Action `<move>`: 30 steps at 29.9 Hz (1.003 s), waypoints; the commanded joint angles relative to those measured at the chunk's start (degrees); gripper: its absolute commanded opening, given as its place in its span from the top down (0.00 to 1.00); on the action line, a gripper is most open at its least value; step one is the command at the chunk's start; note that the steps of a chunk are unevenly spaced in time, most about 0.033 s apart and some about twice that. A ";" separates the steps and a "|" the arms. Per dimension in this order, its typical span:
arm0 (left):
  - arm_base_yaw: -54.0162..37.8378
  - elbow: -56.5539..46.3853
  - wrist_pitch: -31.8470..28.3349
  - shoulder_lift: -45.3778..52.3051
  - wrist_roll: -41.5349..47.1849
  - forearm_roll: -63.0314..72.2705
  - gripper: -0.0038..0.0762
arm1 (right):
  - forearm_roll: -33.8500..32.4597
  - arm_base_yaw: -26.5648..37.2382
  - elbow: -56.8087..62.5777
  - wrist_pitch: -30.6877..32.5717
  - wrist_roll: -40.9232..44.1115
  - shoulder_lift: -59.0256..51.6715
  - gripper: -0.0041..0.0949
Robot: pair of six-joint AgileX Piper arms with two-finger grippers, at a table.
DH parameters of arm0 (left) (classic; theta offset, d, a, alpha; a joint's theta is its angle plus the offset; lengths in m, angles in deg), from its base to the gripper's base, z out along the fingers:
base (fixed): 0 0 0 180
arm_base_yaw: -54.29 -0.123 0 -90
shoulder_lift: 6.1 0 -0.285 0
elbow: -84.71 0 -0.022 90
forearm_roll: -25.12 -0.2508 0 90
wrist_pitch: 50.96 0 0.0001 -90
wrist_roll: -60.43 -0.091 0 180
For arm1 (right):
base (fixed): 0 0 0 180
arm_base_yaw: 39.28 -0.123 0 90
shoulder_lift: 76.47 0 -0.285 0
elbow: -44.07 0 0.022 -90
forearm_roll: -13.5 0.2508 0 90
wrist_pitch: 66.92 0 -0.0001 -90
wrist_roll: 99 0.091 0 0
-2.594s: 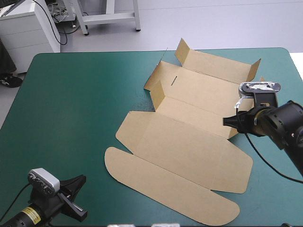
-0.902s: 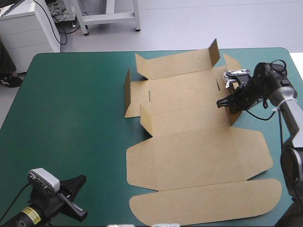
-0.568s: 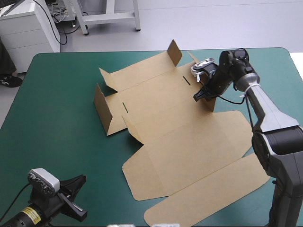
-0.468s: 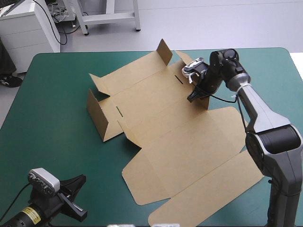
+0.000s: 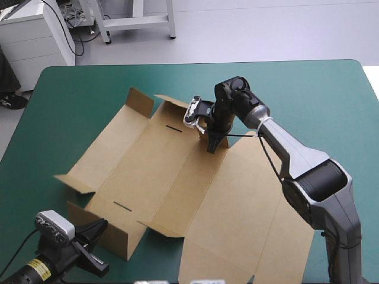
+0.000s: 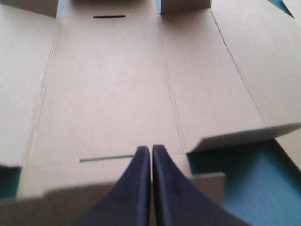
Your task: Fold the box
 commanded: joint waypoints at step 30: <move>0.15 1.47 -4.04 -0.77 0.16 0.79 0.96 | 2.78 -1.77 -4.05 -1.01 -8.53 -3.53 0.44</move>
